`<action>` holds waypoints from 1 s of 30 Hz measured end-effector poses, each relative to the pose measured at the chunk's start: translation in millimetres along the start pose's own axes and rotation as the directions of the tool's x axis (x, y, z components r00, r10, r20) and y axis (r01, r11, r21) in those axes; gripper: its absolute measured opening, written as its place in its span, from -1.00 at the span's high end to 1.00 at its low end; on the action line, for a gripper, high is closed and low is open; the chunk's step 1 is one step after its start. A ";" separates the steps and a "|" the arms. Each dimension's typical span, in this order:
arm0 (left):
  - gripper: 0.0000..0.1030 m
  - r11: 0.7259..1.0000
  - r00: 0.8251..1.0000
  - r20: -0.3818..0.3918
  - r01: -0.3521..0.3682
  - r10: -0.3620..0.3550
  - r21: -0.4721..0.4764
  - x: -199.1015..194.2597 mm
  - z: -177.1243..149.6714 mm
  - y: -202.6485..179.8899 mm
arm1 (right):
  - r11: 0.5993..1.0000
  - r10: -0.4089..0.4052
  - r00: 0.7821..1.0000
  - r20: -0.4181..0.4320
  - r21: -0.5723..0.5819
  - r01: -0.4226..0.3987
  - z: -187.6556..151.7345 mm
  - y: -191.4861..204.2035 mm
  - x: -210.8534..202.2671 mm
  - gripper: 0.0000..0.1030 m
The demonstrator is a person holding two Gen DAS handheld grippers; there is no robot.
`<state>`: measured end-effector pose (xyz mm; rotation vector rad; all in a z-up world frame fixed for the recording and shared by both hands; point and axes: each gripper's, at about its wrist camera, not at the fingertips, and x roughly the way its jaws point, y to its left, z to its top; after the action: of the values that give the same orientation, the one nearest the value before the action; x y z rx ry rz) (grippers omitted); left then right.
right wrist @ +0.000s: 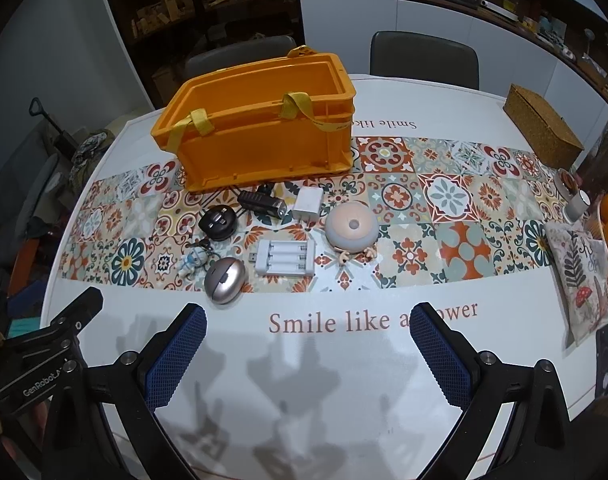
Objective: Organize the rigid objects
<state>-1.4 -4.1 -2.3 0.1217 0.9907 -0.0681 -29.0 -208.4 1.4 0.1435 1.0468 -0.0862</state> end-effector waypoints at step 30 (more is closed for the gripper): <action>-0.97 1.000 1.000 -0.014 0.003 -0.003 -0.001 4.4 0.5 -0.7 | 1.000 0.005 1.000 -0.013 -0.003 -0.005 -0.2 0.1 4.7 -0.99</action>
<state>1.4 -4.9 -5.8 0.1195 1.0046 -0.0696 -26.8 -208.3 -2.8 0.1438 1.0595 -0.0791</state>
